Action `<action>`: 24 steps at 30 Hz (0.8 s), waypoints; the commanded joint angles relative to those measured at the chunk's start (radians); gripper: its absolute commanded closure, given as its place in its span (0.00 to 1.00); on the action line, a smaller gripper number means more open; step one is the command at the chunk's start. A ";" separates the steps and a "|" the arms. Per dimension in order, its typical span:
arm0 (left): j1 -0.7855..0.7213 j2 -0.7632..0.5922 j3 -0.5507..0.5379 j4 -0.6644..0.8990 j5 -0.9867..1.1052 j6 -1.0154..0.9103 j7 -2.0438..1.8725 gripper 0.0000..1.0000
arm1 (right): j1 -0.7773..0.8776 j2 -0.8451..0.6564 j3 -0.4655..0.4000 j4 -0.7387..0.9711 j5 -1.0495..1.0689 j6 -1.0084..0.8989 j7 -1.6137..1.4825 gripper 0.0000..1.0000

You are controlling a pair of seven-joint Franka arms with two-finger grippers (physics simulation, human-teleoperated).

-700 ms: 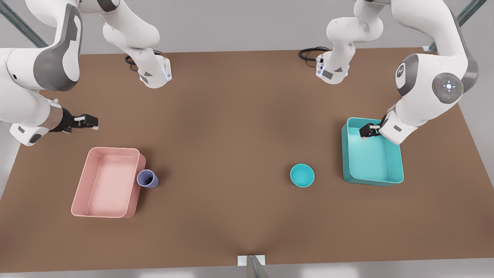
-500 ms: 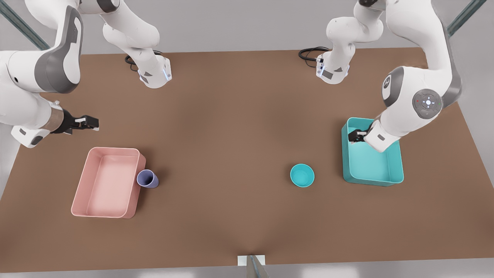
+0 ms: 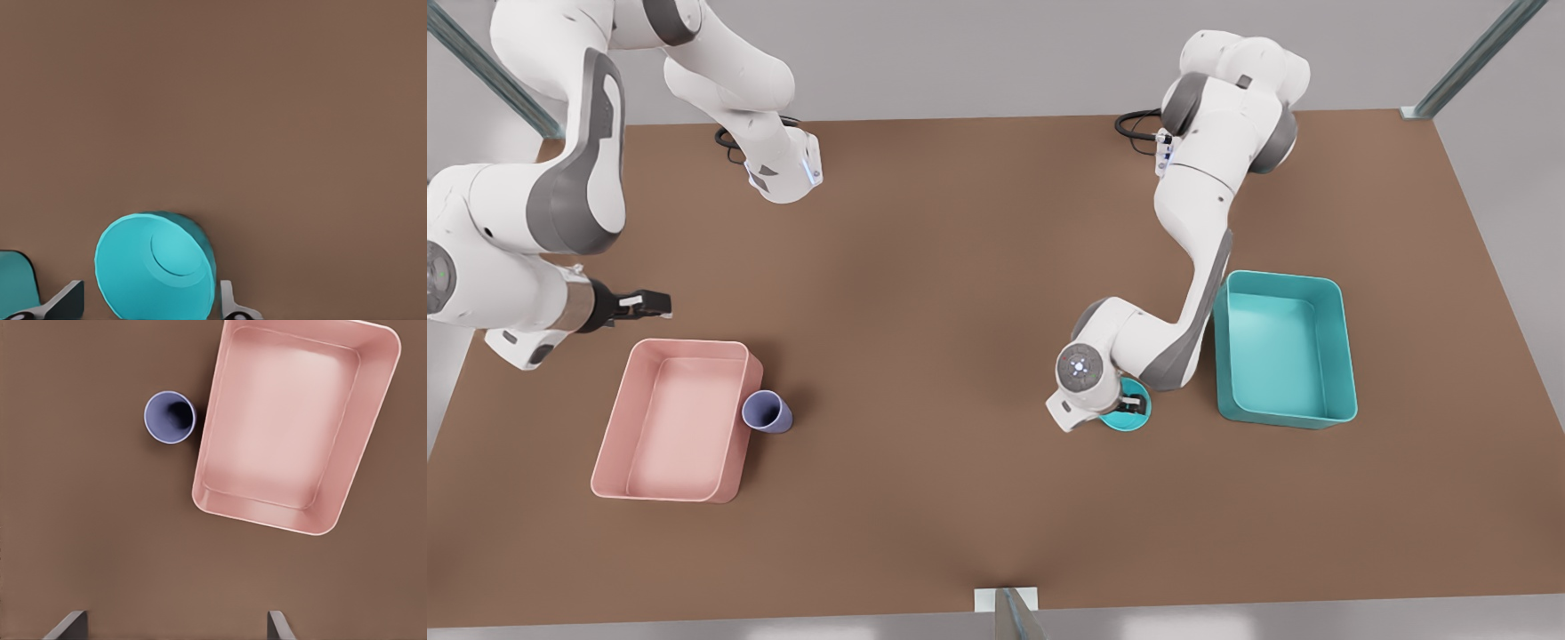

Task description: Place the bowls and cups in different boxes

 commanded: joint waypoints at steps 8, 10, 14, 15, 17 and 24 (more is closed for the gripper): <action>-0.018 0.047 -0.001 -0.001 -0.020 0.023 -0.309 0.00 | 0.166 0.270 0.005 0.004 0.021 0.397 0.011 0.00; -0.021 0.057 0.002 -0.016 -0.020 0.054 -0.312 0.00 | 0.165 0.316 0.003 0.005 0.018 0.493 0.009 0.00; -0.021 0.080 0.002 -0.016 -0.020 0.055 -0.314 0.00 | 0.158 0.334 -0.005 -0.076 0.025 0.606 0.034 0.00; -0.021 0.081 0.002 -0.016 -0.020 0.055 -0.312 0.02 | 0.158 0.327 -0.005 -0.099 0.025 0.632 0.046 0.00; -0.021 0.098 0.003 -0.016 -0.018 0.078 -0.312 0.05 | 0.158 0.314 -0.005 -0.144 0.024 0.683 0.049 0.00; -0.018 0.089 0.003 -0.013 -0.029 0.088 -0.314 0.79 | 0.158 0.278 -0.006 -0.269 0.024 0.795 0.049 0.00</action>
